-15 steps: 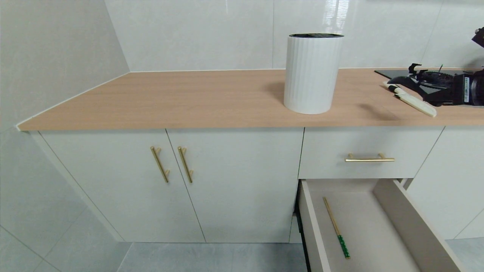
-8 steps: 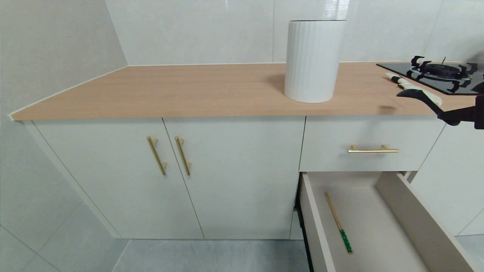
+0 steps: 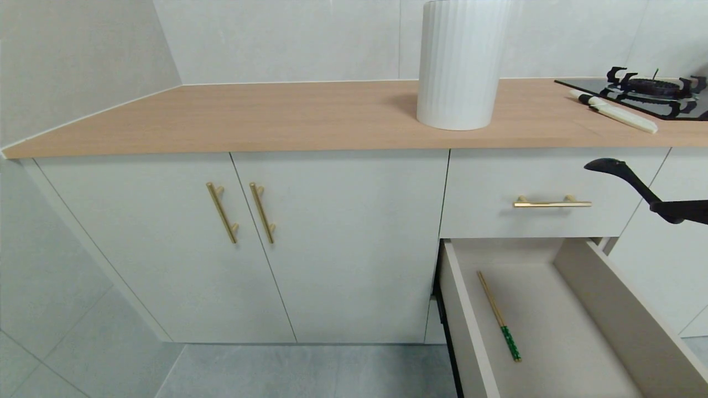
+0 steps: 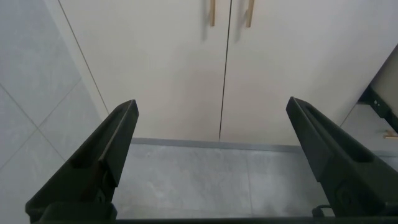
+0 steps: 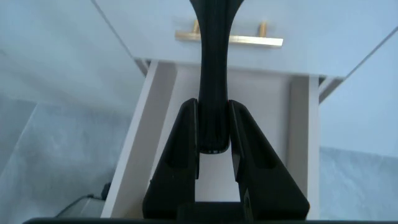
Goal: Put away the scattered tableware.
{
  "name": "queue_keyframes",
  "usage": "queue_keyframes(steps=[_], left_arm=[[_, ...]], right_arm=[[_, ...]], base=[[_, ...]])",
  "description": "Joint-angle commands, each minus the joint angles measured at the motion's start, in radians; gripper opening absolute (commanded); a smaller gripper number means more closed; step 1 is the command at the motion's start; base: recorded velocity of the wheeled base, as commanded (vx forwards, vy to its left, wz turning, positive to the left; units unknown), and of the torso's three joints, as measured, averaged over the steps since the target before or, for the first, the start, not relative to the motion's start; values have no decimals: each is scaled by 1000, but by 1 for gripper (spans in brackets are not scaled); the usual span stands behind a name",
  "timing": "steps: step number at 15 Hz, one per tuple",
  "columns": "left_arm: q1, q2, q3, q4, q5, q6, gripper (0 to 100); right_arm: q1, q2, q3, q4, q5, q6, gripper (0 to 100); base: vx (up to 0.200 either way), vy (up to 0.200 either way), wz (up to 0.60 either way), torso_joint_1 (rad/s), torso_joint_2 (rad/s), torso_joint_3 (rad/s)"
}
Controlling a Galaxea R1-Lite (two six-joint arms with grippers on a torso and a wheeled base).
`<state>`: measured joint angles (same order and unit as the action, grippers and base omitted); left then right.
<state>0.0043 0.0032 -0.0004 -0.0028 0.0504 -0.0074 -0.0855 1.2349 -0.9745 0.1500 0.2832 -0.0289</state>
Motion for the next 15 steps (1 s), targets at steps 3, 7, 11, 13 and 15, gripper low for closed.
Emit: queue_keyframes(steps=[3,7,11,13,15], left_arm=[[0,0,0,0,0,0,100],[0,0,0,0,0,0,100],[0,0,0,0,0,0,100],[0,0,0,0,0,0,100],[0,0,0,0,0,0,100]], right_arm=[[17,-31,103,3,1,-5,0],[40,98,188,10,-10,-6,0],[53,305,180,8,-32,-2,0],[58,433,177,-4,-32,3,0],[59,549,180,-70,-36,3,0]], base=[[0,0,0,0,0,0],[0,0,0,0,0,0],[0,0,0,0,0,0],[0,0,0,0,0,0],[0,0,0,0,0,0]])
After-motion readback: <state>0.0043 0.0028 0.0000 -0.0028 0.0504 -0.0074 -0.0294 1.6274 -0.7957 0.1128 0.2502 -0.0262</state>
